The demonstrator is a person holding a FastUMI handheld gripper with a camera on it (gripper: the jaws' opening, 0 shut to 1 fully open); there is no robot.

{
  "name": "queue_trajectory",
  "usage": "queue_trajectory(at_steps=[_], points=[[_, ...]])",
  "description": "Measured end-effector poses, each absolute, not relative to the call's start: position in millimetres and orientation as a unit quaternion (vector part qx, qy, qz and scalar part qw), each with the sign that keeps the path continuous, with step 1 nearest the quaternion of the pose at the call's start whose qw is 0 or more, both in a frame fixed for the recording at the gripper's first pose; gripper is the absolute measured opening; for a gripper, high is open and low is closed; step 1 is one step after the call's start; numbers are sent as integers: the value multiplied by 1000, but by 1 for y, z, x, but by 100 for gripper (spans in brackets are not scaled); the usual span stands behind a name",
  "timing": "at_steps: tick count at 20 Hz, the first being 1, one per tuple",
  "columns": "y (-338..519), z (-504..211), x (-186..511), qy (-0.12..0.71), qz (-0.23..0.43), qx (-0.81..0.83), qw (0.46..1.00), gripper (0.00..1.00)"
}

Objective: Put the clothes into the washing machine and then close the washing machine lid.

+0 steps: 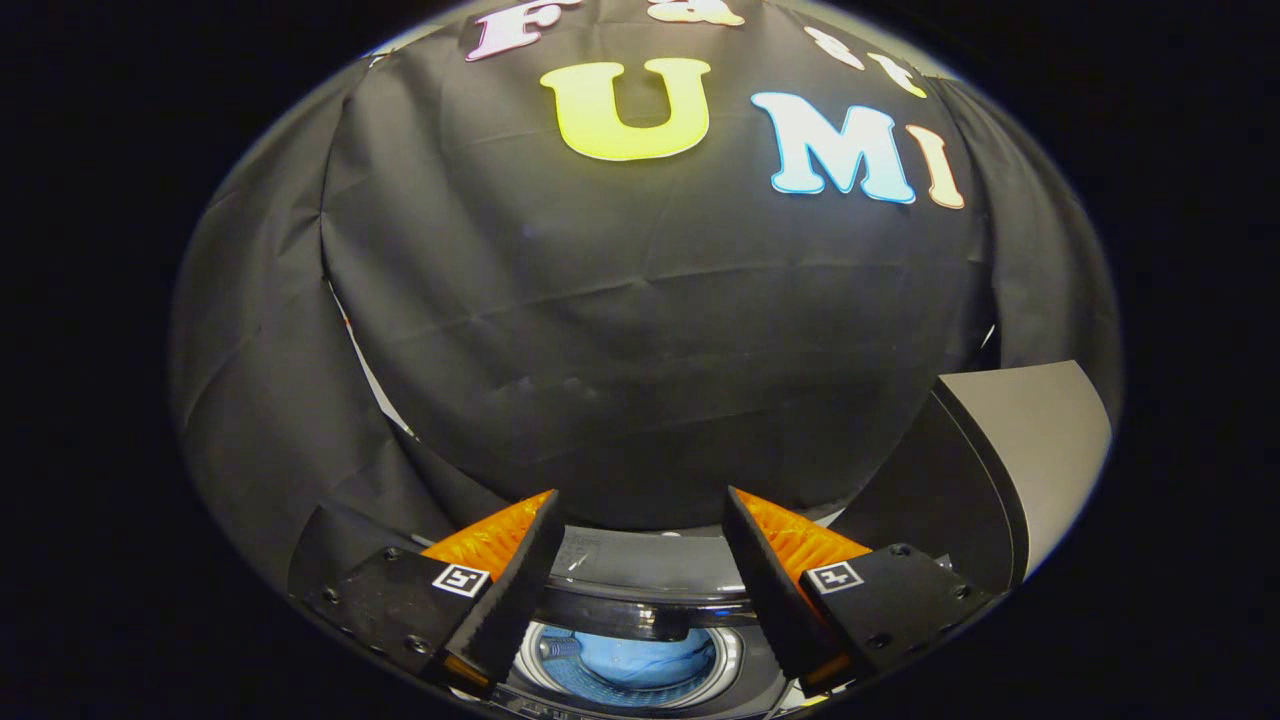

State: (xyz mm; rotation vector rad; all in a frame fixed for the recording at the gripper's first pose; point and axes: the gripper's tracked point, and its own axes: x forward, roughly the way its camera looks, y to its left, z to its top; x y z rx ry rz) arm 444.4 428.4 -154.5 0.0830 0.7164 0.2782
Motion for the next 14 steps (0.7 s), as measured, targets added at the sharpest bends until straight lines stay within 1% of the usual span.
queue_trajectory(at_steps=[8, 14], points=[[427, -151, 431, 302, 141, 39, 942, 99], [425, -154, 414, 290, 141, 39, 946, 99]])
